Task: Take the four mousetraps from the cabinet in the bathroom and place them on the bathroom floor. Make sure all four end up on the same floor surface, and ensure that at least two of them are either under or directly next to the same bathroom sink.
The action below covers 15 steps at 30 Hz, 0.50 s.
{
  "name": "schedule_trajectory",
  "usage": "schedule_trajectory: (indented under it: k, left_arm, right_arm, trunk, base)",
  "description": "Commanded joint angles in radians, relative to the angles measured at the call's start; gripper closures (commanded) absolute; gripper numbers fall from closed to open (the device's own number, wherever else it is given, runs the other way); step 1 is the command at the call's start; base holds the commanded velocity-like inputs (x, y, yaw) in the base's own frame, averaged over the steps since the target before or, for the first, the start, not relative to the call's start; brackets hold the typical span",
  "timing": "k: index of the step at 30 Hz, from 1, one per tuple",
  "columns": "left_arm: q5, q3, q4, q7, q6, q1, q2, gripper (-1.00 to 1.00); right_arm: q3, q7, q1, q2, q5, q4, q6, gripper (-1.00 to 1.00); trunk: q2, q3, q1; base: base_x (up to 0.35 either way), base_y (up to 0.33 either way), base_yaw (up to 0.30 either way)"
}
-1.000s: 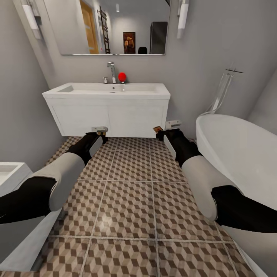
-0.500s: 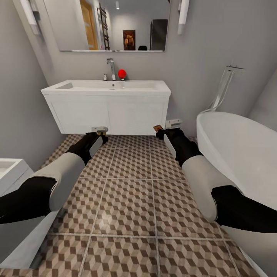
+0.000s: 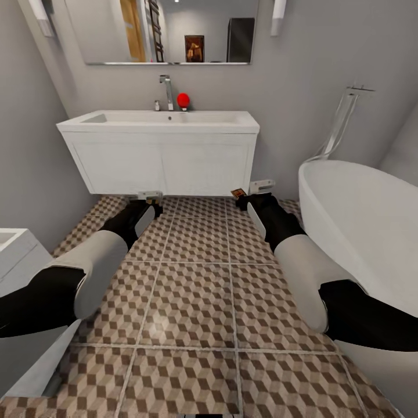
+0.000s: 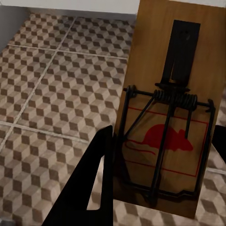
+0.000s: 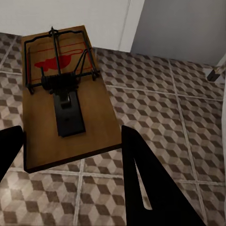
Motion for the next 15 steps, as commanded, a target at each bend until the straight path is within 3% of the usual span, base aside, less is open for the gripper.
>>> schedule_trajectory:
  k: [1,15]
  left_arm:
    - [0.008,-0.009,-0.002,0.010,0.006,0.000,0.001,1.00]
    - [0.008,-0.009,0.000,0.010,0.006,0.000,0.002,1.00]
  right_arm:
    - [0.003,-0.005,-0.001,0.000,0.007,-0.001,0.008,1.00]
    - [0.003,-0.005,-0.001,0.000,0.005,-0.001,0.008,1.00]
  trunk:
    - [-0.008,-0.006,0.004]
    - [-0.106,-0.072,0.057]
  base:
    - [0.000,0.000,0.000]
    - [0.000,0.000,0.000]
